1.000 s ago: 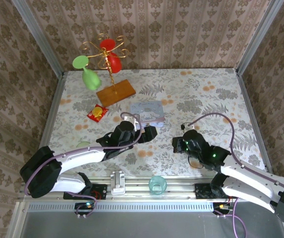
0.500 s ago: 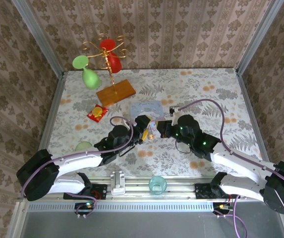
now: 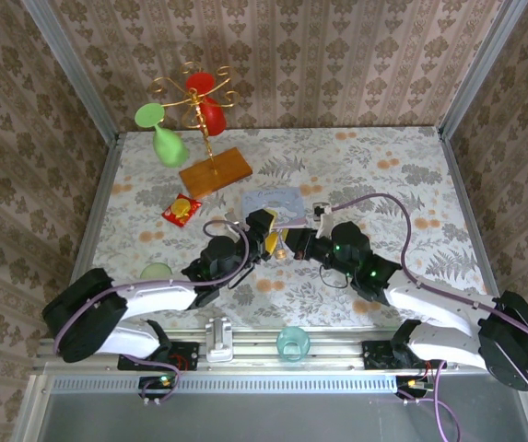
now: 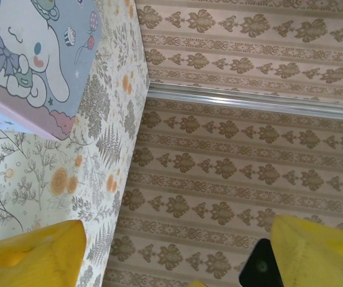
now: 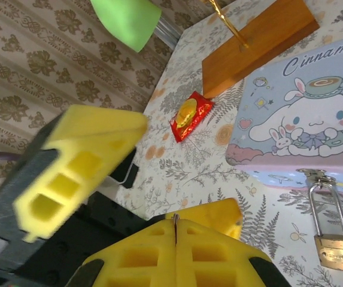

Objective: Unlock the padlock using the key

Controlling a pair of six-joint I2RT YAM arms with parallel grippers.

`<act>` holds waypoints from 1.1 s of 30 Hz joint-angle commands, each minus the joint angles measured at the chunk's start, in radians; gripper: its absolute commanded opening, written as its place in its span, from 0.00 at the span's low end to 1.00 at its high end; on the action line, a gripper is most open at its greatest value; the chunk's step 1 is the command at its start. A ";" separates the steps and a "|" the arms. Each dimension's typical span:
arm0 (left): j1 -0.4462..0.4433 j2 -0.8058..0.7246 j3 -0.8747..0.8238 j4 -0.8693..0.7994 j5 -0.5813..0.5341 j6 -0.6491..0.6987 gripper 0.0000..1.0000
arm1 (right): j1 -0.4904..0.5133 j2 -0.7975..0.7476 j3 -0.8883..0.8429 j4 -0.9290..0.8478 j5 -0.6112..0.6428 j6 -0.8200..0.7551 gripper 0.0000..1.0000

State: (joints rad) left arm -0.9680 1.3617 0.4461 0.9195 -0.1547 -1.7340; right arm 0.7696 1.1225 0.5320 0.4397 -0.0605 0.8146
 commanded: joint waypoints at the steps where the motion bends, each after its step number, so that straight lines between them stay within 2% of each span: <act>1: -0.004 0.041 -0.008 0.118 0.012 -0.046 0.80 | 0.007 0.011 -0.016 0.103 0.001 0.029 0.00; 4: -0.015 0.040 -0.007 0.057 0.020 -0.079 0.84 | 0.009 0.017 -0.006 0.093 0.004 0.018 0.00; 7: -0.021 0.030 -0.012 0.060 -0.009 -0.067 0.83 | 0.015 0.036 0.009 0.075 0.002 -0.003 0.00; 9: -0.013 0.030 -0.006 0.081 0.000 -0.053 0.78 | 0.026 0.053 0.003 0.092 0.016 0.006 0.00; 12: -0.005 0.040 -0.016 0.134 0.005 -0.067 0.75 | 0.058 0.085 -0.025 0.162 0.044 0.022 0.00; 16: 0.005 0.029 -0.025 0.127 0.012 -0.053 0.58 | 0.075 0.087 -0.058 0.194 0.095 0.038 0.00; 22: 0.013 -0.010 -0.027 0.065 0.016 0.011 0.39 | 0.076 0.030 -0.082 0.124 0.120 0.030 0.00; 28: 0.012 -0.003 -0.007 0.026 0.038 0.044 0.32 | 0.077 -0.029 -0.105 0.082 0.147 0.016 0.00; 33: 0.021 0.014 0.007 0.010 0.080 0.055 0.33 | 0.076 -0.050 -0.112 0.056 0.145 -0.009 0.00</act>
State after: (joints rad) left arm -0.9592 1.3766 0.4259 0.9634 -0.1150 -1.7172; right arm 0.8425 1.0924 0.4347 0.5232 0.0490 0.8333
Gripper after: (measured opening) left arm 0.330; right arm 0.060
